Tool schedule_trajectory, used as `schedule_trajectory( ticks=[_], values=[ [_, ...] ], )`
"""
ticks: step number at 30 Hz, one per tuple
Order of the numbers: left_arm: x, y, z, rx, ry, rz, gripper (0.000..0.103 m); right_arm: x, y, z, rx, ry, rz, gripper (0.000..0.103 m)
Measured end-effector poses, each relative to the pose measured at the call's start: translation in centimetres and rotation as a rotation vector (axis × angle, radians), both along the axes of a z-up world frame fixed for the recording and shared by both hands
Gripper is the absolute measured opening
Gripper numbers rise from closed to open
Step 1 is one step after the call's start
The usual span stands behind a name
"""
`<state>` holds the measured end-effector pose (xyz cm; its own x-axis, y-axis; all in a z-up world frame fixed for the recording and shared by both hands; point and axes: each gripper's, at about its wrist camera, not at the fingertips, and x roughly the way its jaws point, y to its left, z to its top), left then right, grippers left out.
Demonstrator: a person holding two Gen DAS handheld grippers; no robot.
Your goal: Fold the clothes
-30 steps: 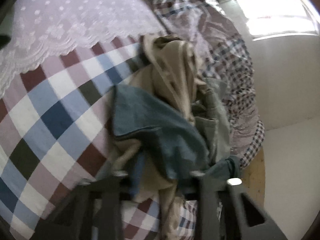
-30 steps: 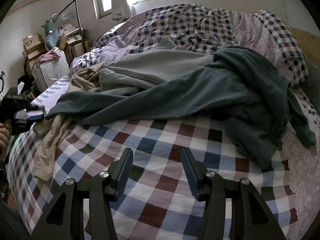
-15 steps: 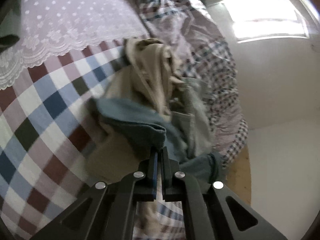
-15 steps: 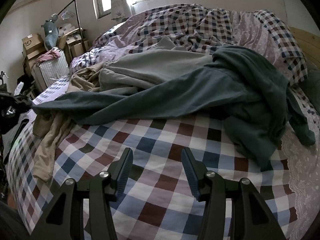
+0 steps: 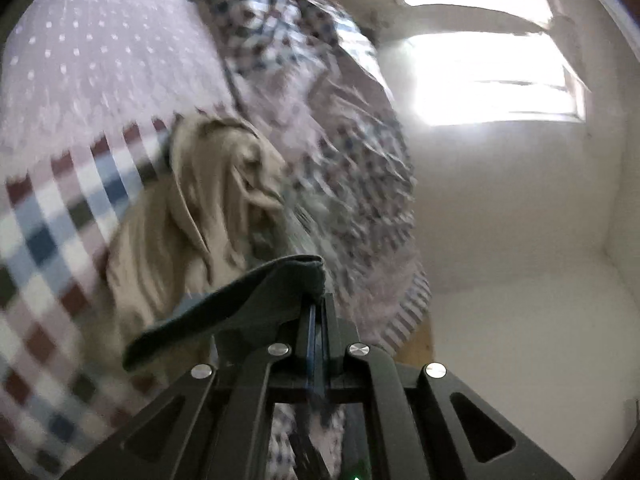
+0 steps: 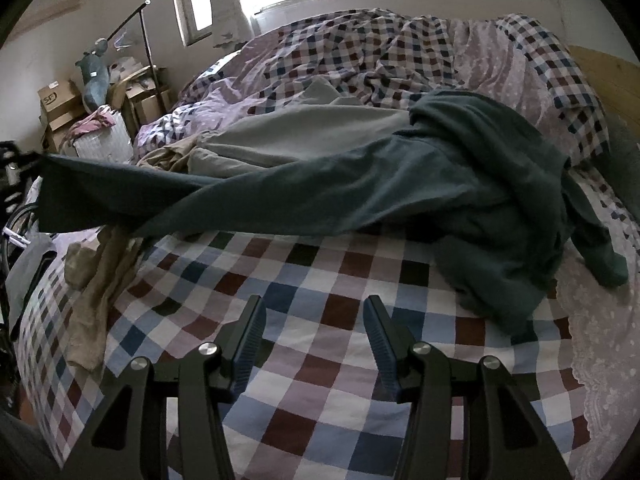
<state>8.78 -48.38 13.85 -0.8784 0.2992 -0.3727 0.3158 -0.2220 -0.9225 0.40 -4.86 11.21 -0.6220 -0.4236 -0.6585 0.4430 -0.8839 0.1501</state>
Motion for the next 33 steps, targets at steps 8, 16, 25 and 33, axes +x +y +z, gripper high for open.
schedule_trajectory(
  ticks=[8, 16, 25, 33],
  values=[
    [-3.7, -6.0, -6.0, -0.124, -0.177, 0.097, 0.050, -0.1, 0.2, 0.1, -0.007, -0.007, 0.002, 0.054],
    [-0.7, -5.2, -8.3, -0.190, -0.169, 0.021, 0.073, -0.2, 0.6, -0.1, -0.009, -0.015, -0.007, 0.054],
    [-2.5, -3.6, -10.2, -0.181, -0.215, -0.066, 0.069, 0.0, 0.1, -0.3, 0.004, -0.013, 0.003, 0.054],
    [-3.4, -3.4, -11.3, -0.207, -0.296, -0.034, 0.009, -0.4, 0.3, -0.6, 0.007, -0.020, -0.004, 0.054]
  ],
)
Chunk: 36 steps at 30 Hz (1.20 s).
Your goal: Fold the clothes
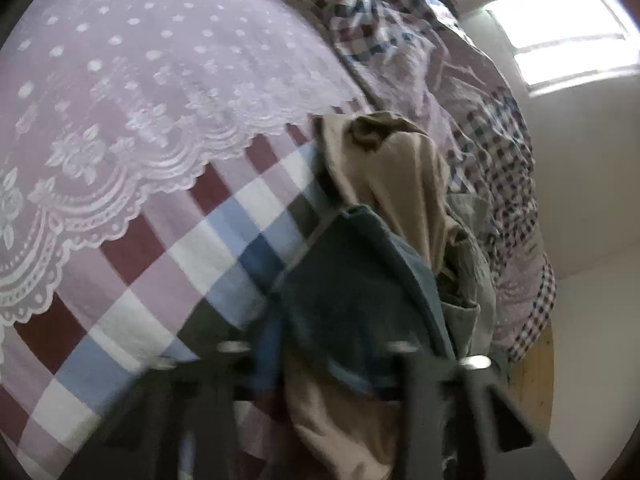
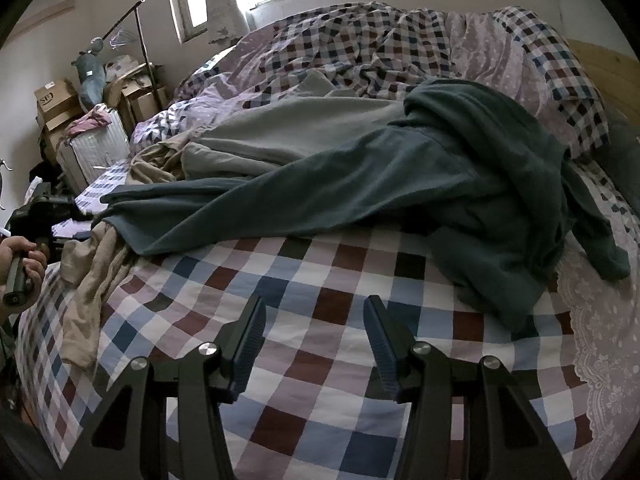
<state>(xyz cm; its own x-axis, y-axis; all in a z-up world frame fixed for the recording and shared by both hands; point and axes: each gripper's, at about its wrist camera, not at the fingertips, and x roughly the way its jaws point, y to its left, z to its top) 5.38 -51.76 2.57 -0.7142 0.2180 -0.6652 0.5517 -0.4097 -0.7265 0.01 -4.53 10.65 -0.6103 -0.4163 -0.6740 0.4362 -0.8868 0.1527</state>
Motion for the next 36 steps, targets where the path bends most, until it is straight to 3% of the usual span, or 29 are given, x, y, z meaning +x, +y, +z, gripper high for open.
schedule_trajectory(
  ticks=[6, 14, 21, 24, 30, 36],
  values=[
    [2.5, 0.3, 1.1, 0.006, 0.067, 0.054, 0.002, 0.1, 0.1, 0.0, 0.000, 0.002, -0.003, 0.055],
    [5.9, 3.1, 10.4, -0.013, 0.295, 0.030, 0.001, 0.5, 0.5, 0.5, -0.010, 0.014, -0.003, 0.055],
    [7.8, 5.7, 17.4, 0.080, 0.438, -0.002, 0.001, 0.8, 1.0, 1.2, -0.026, 0.028, -0.006, 0.056],
    [6.6, 4.3, 16.7, 0.078, 0.357, 0.038, 0.001, 0.9, 1.3, 1.4, -0.031, 0.029, -0.007, 0.056],
    [2.6, -0.8, 8.3, -0.056, 0.089, 0.141, 0.001, 0.9, 1.4, 1.1, -0.032, 0.015, 0.006, 0.056],
    [5.5, -1.1, 5.0, -0.028, 0.166, 0.207, 0.006, 0.6, 0.2, 0.6, -0.013, 0.018, 0.042, 0.056]
  ],
)
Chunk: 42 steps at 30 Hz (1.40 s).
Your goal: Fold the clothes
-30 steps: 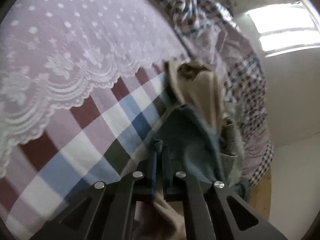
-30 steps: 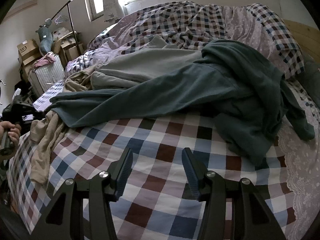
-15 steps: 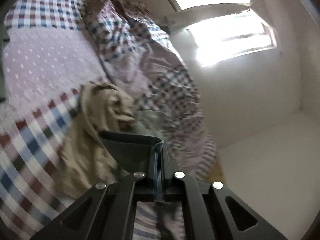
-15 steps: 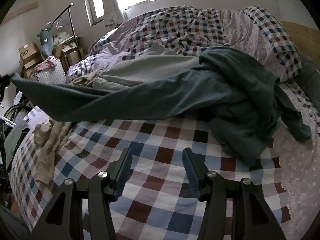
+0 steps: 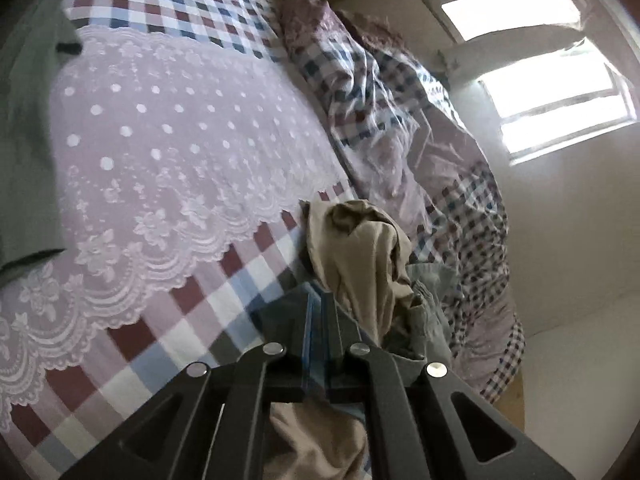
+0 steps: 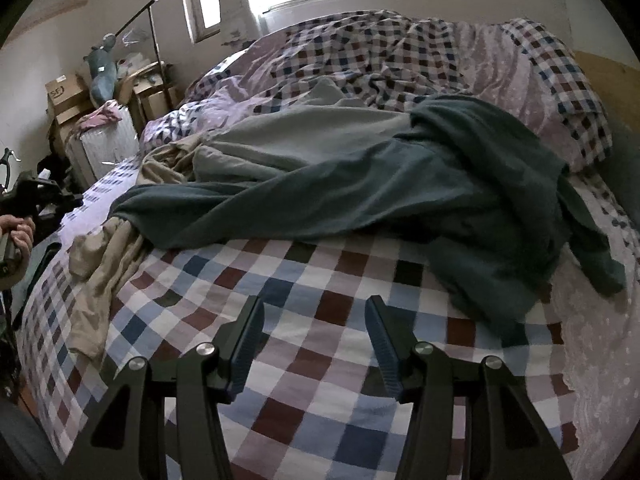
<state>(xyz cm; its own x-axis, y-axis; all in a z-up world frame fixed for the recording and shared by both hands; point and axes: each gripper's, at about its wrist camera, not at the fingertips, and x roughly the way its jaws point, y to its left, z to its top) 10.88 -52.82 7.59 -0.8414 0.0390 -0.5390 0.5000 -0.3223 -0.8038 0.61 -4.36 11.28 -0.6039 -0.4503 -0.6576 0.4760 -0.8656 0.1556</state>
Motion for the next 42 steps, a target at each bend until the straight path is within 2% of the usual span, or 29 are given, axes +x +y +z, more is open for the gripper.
schedule_trajectory(
  ticks=[1, 2, 3, 5, 10, 12, 15, 17, 21, 23, 26, 32, 33, 34, 35, 37, 42],
  values=[
    [0.6, 0.3, -0.4, 0.014, 0.018, 0.005, 0.010, -0.3, -0.1, -0.2, -0.021, -0.016, 0.003, 0.056],
    [1.2, 0.8, -0.7, 0.031, 0.039, 0.011, 0.024, -0.5, -0.1, -0.3, -0.039, -0.029, 0.003, 0.056],
    [1.7, 1.5, -1.0, 0.042, 0.055, 0.009, 0.046, -0.9, -0.1, -0.5, -0.061, -0.046, -0.001, 0.056],
    [2.2, 2.8, -1.1, 0.056, 0.084, -0.016, 0.063, -1.7, 0.0, -0.7, -0.091, -0.067, -0.024, 0.056],
    [2.3, 7.8, 0.3, 0.014, 0.120, -0.144, 0.066, -4.2, 1.3, -1.0, -0.166, -0.103, -0.108, 0.056],
    [2.0, 9.8, 0.5, 0.026, 0.141, -0.190, 0.072, -5.2, 2.0, -0.8, -0.191, -0.108, -0.147, 0.056],
    [1.3, 12.7, 0.4, 0.058, 0.173, -0.264, 0.073, -6.5, 3.4, -0.3, -0.194, -0.105, -0.207, 0.054],
    [0.6, 14.7, 0.5, 0.065, 0.183, -0.326, 0.073, -6.8, 4.7, 0.5, -0.168, -0.079, -0.245, 0.053],
    [-1.3, 18.5, 1.4, 0.004, 0.172, -0.485, 0.073, -6.2, 8.3, 2.6, -0.082, 0.005, -0.342, 0.052],
    [-1.9, 20.0, 2.0, -0.031, 0.180, -0.544, 0.074, -6.1, 10.0, 3.1, -0.059, 0.018, -0.386, 0.052],
    [-2.6, 21.9, 2.8, -0.071, 0.196, -0.605, 0.077, -6.7, 12.1, 3.5, -0.040, 0.009, -0.423, 0.052],
    [-3.6, 24.2, 2.4, -0.035, 0.189, -0.656, 0.077, -9.6, 11.6, 2.3, 0.044, -0.035, -0.411, 0.051],
    [-3.8, 24.5, 2.4, -0.040, 0.188, -0.662, 0.077, -10.2, 11.1, 2.1, 0.077, -0.041, -0.405, 0.047],
    [-4.0, 24.8, 2.4, -0.047, 0.186, -0.667, 0.077, -10.7, 10.7, 1.8, 0.106, -0.044, -0.401, 0.038],
    [-4.2, 25.0, 2.4, -0.051, 0.187, -0.671, 0.077, -10.9, 10.5, 1.8, 0.120, -0.039, -0.402, 0.007],
    [-4.5, 25.5, 2.4, -0.055, 0.189, -0.678, 0.077, -10.7, 10.5, 2.5, 0.133, -0.003, -0.404, 0.004],
    [-5.1, 26.6, 2.4, -0.068, 0.189, -0.709, 0.077, -9.1, 12.5, 8.8, 0.075, 0.137, -0.418, 0.003]
  ],
)
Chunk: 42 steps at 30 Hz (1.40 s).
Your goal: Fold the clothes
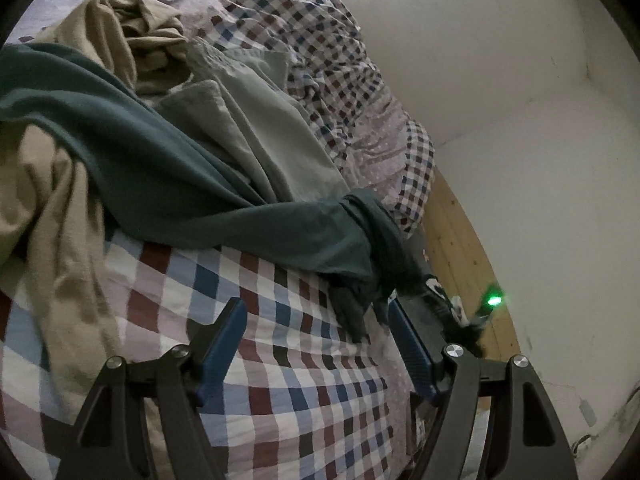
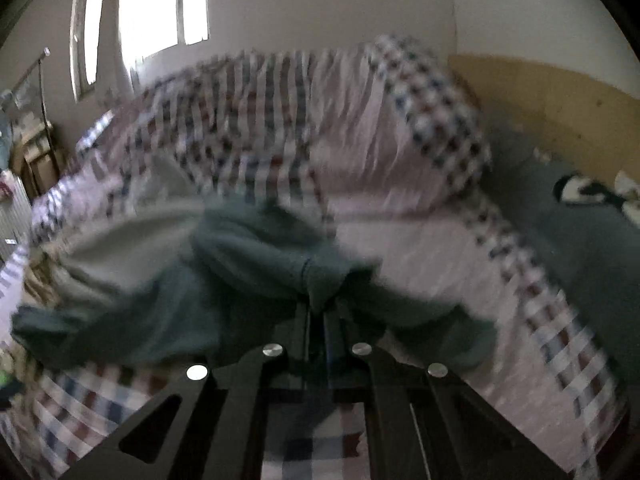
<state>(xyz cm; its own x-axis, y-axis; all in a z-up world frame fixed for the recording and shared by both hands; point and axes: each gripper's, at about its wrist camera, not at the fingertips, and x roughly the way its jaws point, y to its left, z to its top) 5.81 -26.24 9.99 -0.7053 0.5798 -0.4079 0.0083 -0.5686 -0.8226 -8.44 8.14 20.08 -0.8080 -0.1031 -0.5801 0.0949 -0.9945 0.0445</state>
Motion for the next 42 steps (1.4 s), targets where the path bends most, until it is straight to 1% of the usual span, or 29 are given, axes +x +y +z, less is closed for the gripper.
schedule_trajectory(
  ticks=[4, 9, 11, 13, 15, 18, 21, 22, 25, 28, 30, 34, 37, 39, 40, 41, 42],
  values=[
    [-0.5, 1.5, -0.1, -0.015, -0.001, -0.021, 0.077, 1.9, 0.4, 5.1, -0.017, 0.087, 0.039, 0.003],
    [-0.8, 3.7, 0.4, -0.048, 0.025, -0.060, 0.077, 5.8, -0.2, 10.6, -0.042, 0.198, 0.093, 0.003],
    [-0.8, 5.1, 1.0, -0.081, 0.052, -0.094, 0.077, 7.5, -0.7, 12.2, -0.056, 0.219, 0.120, 0.003],
    [-0.6, 6.6, 1.9, -0.114, 0.096, -0.141, 0.077, 9.0, -1.6, 13.6, -0.053, 0.226, 0.150, 0.003],
    [0.1, 8.8, 3.5, -0.189, 0.170, -0.195, 0.077, 10.4, -2.8, 14.5, -0.048, 0.218, 0.185, 0.003],
    [2.2, 12.5, 6.4, -0.367, 0.322, -0.262, 0.077, 11.7, -4.7, 15.1, -0.022, 0.192, 0.238, 0.003],
    [4.5, 15.7, 8.2, -0.547, 0.447, -0.273, 0.077, 12.9, -6.6, 15.2, 0.004, 0.159, 0.285, 0.003],
    [5.0, 16.6, 8.5, -0.601, 0.474, -0.274, 0.077, 13.4, -7.1, 15.0, 0.005, 0.148, 0.300, 0.003],
    [5.7, 18.7, 8.7, -0.741, 0.515, -0.270, 0.077, 14.6, -8.1, 14.8, 0.000, 0.126, 0.339, 0.003],
    [5.5, 20.1, 8.2, -0.841, 0.522, -0.243, 0.077, 15.8, -8.7, 14.5, -0.010, 0.114, 0.370, 0.003],
    [5.4, 21.0, 7.9, -0.903, 0.545, -0.222, 0.077, 16.4, -9.1, 14.5, -0.010, 0.111, 0.385, 0.003],
    [4.9, 22.9, 7.5, -0.997, 0.596, -0.170, 0.077, 16.5, -9.6, 14.7, 0.000, 0.099, 0.405, 0.003],
    [4.5, 24.1, 6.9, -1.066, 0.599, -0.140, 0.076, 16.4, -10.0, 14.9, 0.015, 0.084, 0.419, 0.003],
    [3.9, 24.4, 6.5, -1.085, 0.583, -0.131, 0.065, 16.2, -10.4, 14.9, 0.029, 0.068, 0.431, 0.003],
    [3.5, 24.6, 6.3, -1.096, 0.565, -0.123, 0.047, 16.0, -10.6, 14.8, 0.038, 0.059, 0.436, 0.003],
    [3.2, 24.4, 6.2, -1.089, 0.547, -0.117, 0.020, 15.9, -10.8, 14.7, 0.044, 0.050, 0.441, 0.003],
    [3.0, 24.0, 6.1, -1.071, 0.531, -0.113, 0.003, 15.7, -10.9, 14.6, 0.049, 0.041, 0.447, 0.003]
  ],
)
